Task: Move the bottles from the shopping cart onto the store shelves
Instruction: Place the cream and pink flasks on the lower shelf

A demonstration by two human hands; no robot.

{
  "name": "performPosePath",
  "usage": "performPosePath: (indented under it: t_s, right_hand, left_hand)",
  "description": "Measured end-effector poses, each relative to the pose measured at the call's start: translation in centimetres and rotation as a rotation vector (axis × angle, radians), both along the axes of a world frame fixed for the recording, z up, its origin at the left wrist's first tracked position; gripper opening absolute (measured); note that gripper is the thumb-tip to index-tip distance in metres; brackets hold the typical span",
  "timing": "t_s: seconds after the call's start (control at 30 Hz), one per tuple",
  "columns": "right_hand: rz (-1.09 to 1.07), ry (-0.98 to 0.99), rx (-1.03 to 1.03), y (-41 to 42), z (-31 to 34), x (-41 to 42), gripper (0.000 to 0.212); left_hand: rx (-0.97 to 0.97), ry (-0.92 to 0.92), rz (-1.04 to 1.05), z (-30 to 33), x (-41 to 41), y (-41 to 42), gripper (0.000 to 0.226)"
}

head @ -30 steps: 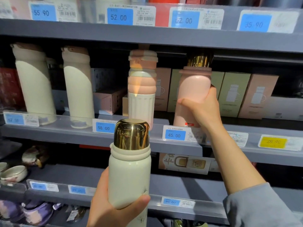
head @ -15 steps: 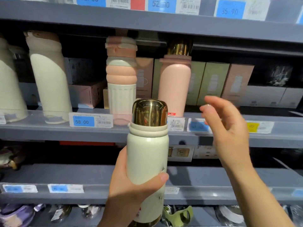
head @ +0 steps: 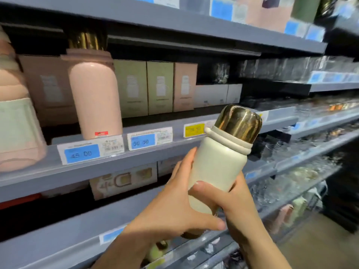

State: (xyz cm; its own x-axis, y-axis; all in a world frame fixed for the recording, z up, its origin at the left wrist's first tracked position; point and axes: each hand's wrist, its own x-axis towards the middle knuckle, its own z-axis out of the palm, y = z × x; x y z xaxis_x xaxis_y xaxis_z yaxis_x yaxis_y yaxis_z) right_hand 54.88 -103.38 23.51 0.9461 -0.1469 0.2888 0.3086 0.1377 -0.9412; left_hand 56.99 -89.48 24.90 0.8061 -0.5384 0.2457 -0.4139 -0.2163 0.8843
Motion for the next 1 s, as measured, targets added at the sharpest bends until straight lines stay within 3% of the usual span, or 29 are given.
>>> performPosePath:
  t_s: [0.07,0.17,0.23,0.3,0.4,0.47,0.57,0.87,1.0]
  right_hand:
    - [-0.026,-0.029,0.040,-0.5,0.2,0.2,0.088]
    - [-0.021,-0.078,0.073,-0.9,1.6,0.9,0.084]
    - [-0.016,-0.092,0.059,-1.1,3.0,1.8,0.081]
    - [0.021,-0.087,0.038,-1.1,4.4,3.2,0.077]
    - [0.131,0.006,0.102,0.2,6.2,5.5,0.075]
    - [0.195,0.081,0.218,1.6,7.0,6.9,0.065]
    - [0.208,0.097,0.329,3.5,8.2,8.6,0.056]
    - [0.080,-0.030,0.516,5.1,11.4,11.6,0.070]
    - [-0.051,-0.044,0.520,5.3,11.8,13.3,0.062]
  left_hand:
    - [-0.019,-0.014,-0.015,-0.1,-0.2,-0.1,0.126]
    - [-0.079,-0.194,0.145,-0.3,-1.1,1.5,0.104]
    - [-0.098,-0.407,0.390,-1.0,-1.1,3.7,0.082]
    - [0.023,-0.695,0.686,-1.5,-0.2,6.2,0.063]
    - [0.237,-0.959,1.010,-1.9,1.8,9.8,0.058]
    - [0.459,-0.984,1.166,-2.4,3.3,11.7,0.062]
    - [0.685,-0.966,1.238,-3.3,4.5,12.8,0.066]
    - [0.757,-1.044,1.295,-3.9,5.2,13.0,0.064]
    - [0.787,-1.054,1.308,-4.0,5.4,13.0,0.063]
